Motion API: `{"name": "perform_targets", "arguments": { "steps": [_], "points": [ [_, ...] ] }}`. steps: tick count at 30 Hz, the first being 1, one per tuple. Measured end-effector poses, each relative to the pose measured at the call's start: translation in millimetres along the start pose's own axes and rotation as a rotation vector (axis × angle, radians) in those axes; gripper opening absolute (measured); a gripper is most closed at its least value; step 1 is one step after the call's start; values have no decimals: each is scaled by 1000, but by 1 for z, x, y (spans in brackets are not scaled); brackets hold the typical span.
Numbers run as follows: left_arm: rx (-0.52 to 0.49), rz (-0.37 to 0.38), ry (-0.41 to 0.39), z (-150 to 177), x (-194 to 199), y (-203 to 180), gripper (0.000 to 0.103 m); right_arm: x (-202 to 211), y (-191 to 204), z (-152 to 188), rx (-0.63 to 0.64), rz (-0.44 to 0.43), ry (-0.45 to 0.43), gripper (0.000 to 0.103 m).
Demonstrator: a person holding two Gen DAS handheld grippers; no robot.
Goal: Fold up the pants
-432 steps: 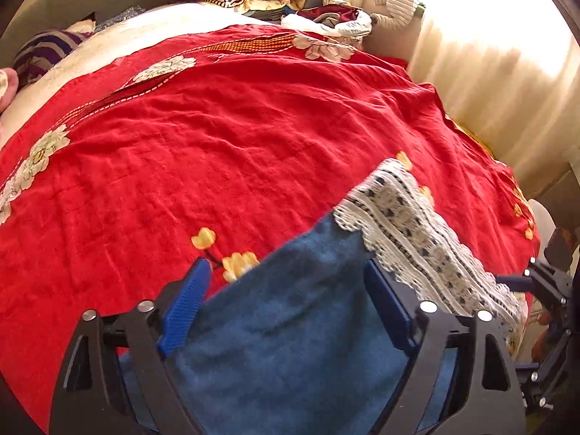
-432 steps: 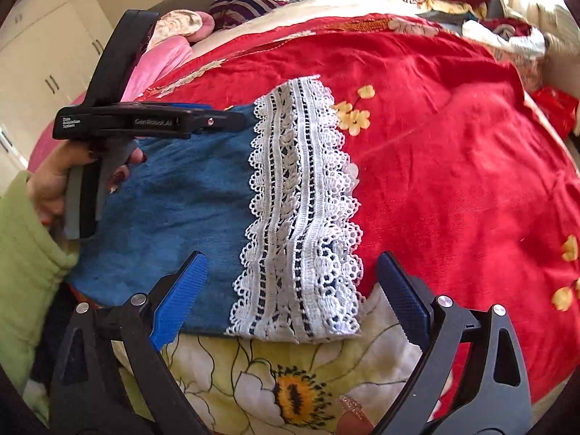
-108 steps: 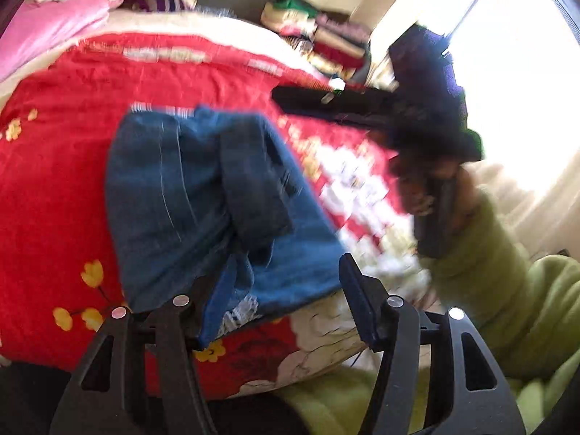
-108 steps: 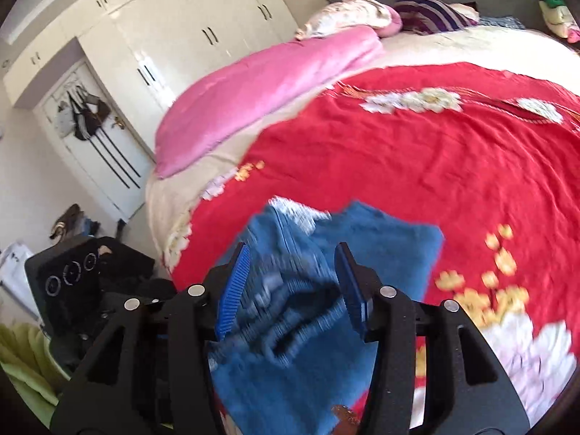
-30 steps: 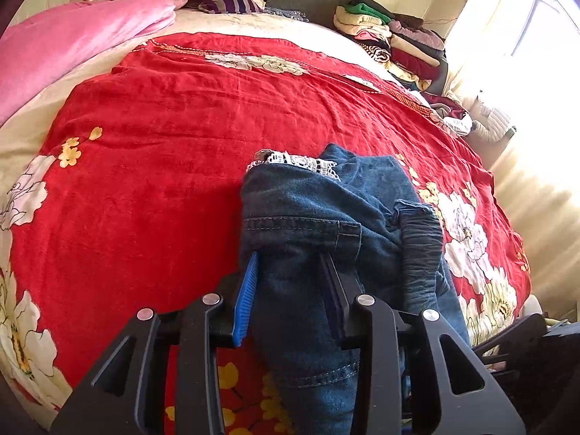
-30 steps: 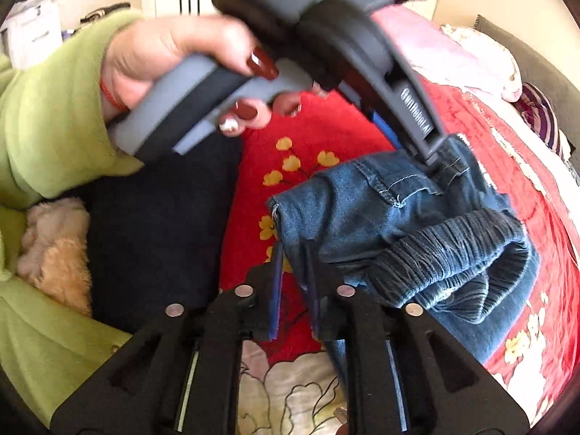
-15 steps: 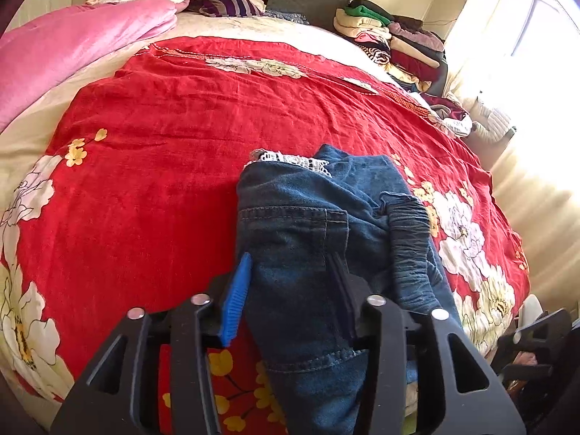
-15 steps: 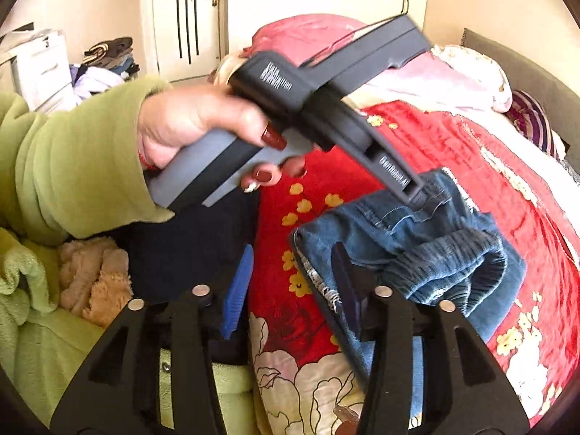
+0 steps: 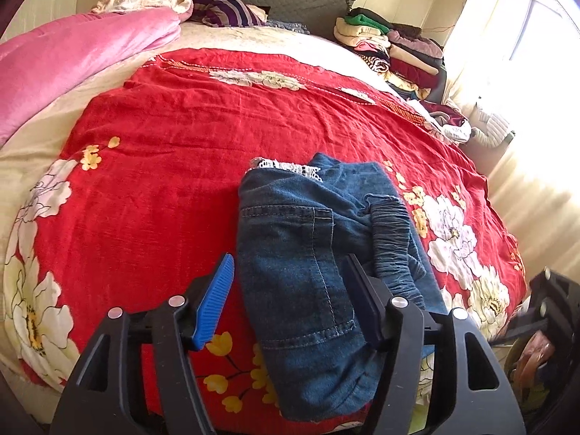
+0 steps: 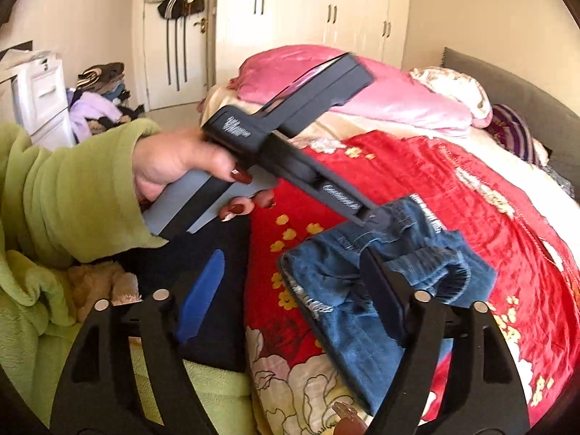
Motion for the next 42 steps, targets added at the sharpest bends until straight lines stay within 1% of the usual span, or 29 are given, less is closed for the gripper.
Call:
{"name": "perform_targets", "arguments": {
  "steps": [2,4,6,9,11,15,21,23,27,32,42],
  "points": [
    [-2,-6,-10,0,5,0,70,5,-4,-1,-13,14,-16,78],
    [-6,-16,-21,0,9,0,71,11,-9,-2,-27,41,-38,81],
    [-7,-24,-28,-1,13,-1,79,18,-16,-4,-48,65,-61,83],
    [-12,-36,-42,-1,19,-1,79,24,-24,-6,-77,91,-85,85],
    [-19,-51,-54,-2,25,-2,83,28,-29,-7,-89,117,-100,86],
    [-36,-77,-73,-4,32,-3,83,37,-40,-9,-116,162,-123,88],
    [-37,-77,-90,-6,42,-6,85,48,-58,-9,-163,226,-155,90],
    [-40,-80,-97,-6,45,-6,95,51,-63,-8,-183,241,-165,90],
    [-43,-79,-105,-6,48,-8,95,57,-76,-6,-236,277,-181,92],
    [-45,-93,-100,-5,47,-7,95,60,-88,-1,-267,316,-183,93],
    [-37,-101,-89,-2,41,-5,95,55,-107,11,-337,354,-153,94]
  ]
}}
Point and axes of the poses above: each gripper's, at about its wrist camera, not at the fingertips, and x roughly against the way its jaws point, y to its left, z to its underside, the point moved 5 cm from there along -x, roughly the way its jaws point
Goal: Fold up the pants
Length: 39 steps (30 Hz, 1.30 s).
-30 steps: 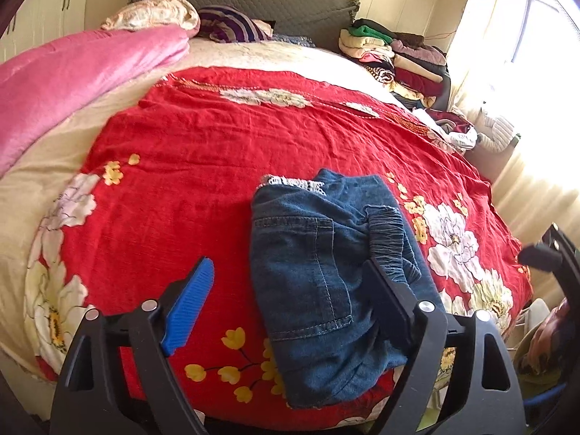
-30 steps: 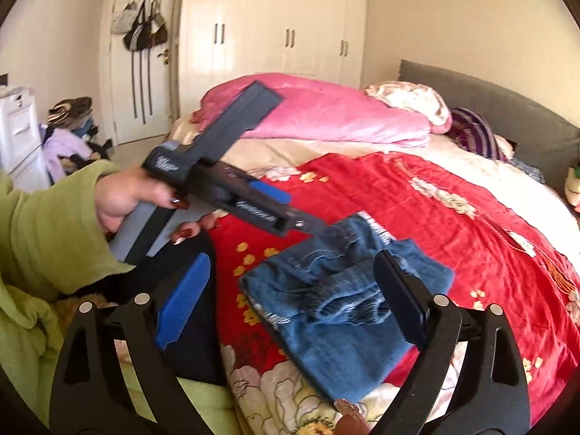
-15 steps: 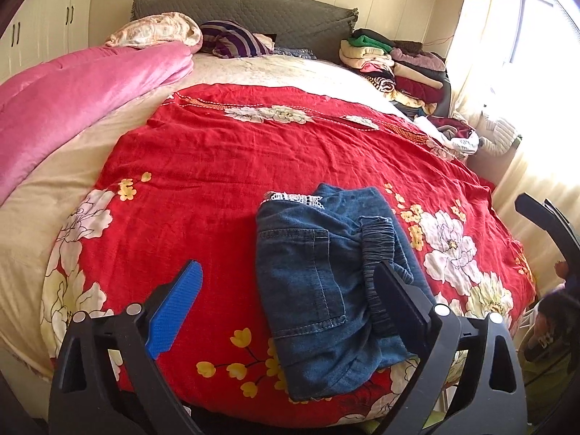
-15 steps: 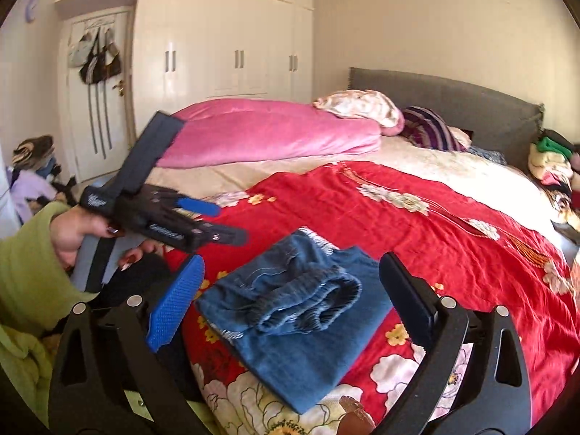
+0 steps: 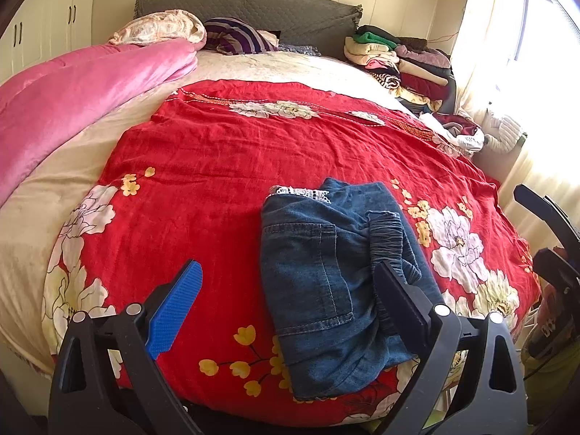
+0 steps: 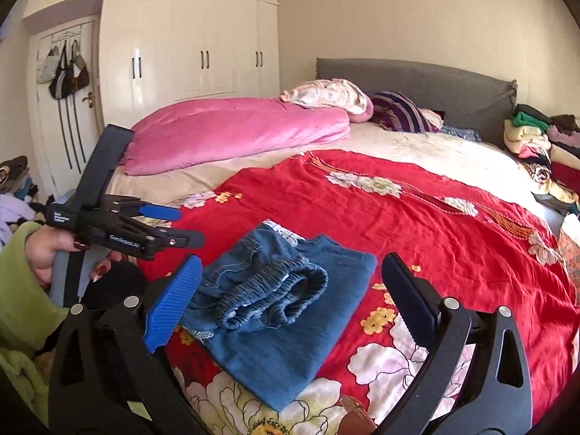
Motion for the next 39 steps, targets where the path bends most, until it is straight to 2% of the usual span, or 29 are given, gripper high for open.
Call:
{"name": "perform_targets", "arguments": {
  "steps": [13,18,24,27,31,37,38,39],
  "points": [
    [56,2,59,12,-32,12,95,-36,-31,23,-112,77,125,94],
    [75,14,93,18,-48,12,95,-63,-50,40,-229,77,217,94],
    [88,26,119,21,-66,14,95,-94,-60,59,-357,-10,301,78],
    [94,34,127,22,-74,14,95,-107,-62,66,-372,2,348,69],
    [94,48,139,26,-84,12,95,-124,-63,79,-435,-35,411,62],
    [86,68,131,24,-93,8,94,-136,-55,79,-387,-34,411,55],
    [86,72,130,23,-94,6,92,-137,-54,79,-383,-38,410,54],
    [86,79,123,22,-95,5,83,-138,-54,79,-382,-42,409,52]
  ]
}}
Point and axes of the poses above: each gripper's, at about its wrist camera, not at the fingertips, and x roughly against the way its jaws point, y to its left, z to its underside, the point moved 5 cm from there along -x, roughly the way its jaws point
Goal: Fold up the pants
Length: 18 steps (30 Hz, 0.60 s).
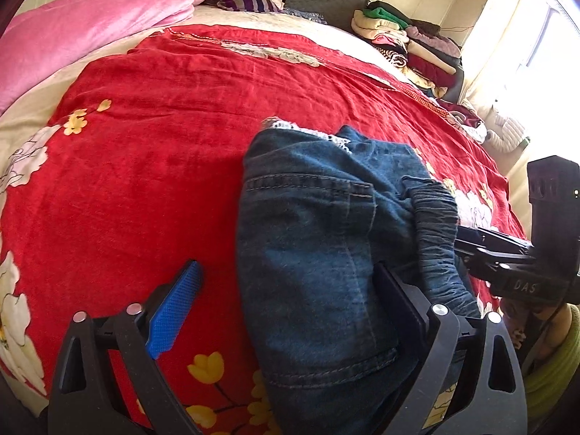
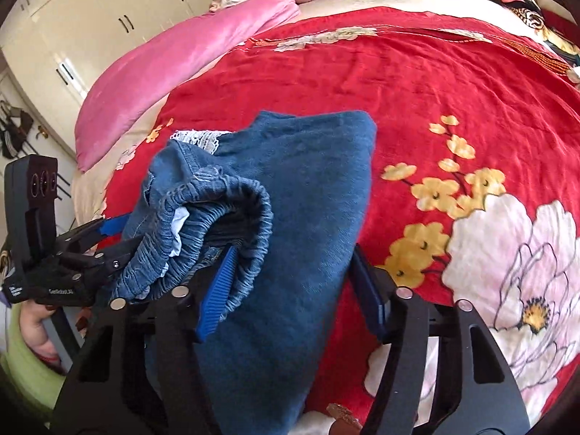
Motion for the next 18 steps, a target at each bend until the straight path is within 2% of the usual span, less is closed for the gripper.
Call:
{"name": "perform_targets", "arguments": {
  "steps": [1,3,7,12,16,18],
  "points": [
    [-1,11,-2,-1,-1,-2,79,-1,1,0,6,-4,-2,49],
    [-7,35,-1,-1,-1,-8,62,-1,5,1,25,-10,-5,41],
    [-68,8,-10,-1,1,-20,51,1,16,3,66,-39,-17,16],
    [-97,-1,-31,-4,10,-27,41,12,35,-2,140,-15,-66,11],
    [-60,48,-45,-12,19,-27,40,21,49,-10,198,-15,-101,11],
    [-59,49,-53,-16,22,-27,40,22,52,-16,207,-17,-110,11]
  ]
}}
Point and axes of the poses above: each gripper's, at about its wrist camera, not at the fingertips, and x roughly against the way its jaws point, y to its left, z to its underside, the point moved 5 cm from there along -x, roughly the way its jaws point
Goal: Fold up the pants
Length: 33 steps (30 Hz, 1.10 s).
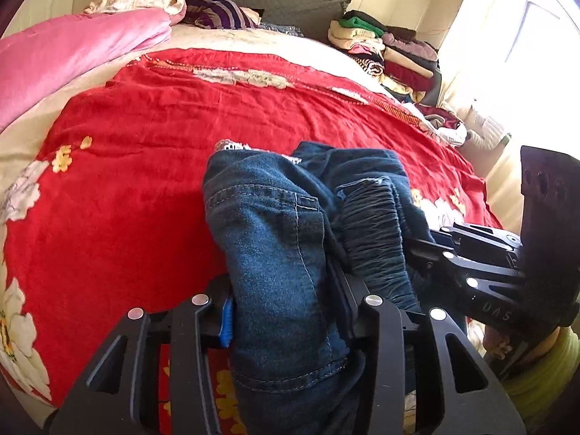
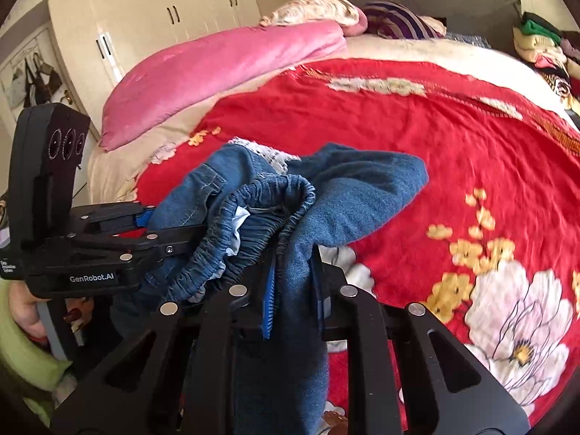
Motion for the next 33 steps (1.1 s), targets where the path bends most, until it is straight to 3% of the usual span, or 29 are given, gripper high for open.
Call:
{"name": "perform_targets", "arguments": {
  "steps": [14,21,25,27,29,31,33],
  "points": [
    [17,-39,-96,-60,1,19,40,-16,-10,-66,28,15,-96,11],
    [18,-62,-96,-72,-16,28,40,-39,-25,-77,12,42,-75,11],
    [10,-107,-61,-65,-31,36,48,-55,-38,-67,-16,71,-21,17],
    [17,-141,-30,-59,-39,43,61,-65,-47,-58,-26,118,26,28],
    [19,-159,-9,-54,-45,49,68,-68,-53,-53,-48,128,42,38],
    [30,-161,9,-52,-50,54,70,-72,-63,-48,-79,158,68,51],
    [35,-154,17,-51,-51,56,72,-75,-68,-44,-94,165,78,53]
  ]
}}
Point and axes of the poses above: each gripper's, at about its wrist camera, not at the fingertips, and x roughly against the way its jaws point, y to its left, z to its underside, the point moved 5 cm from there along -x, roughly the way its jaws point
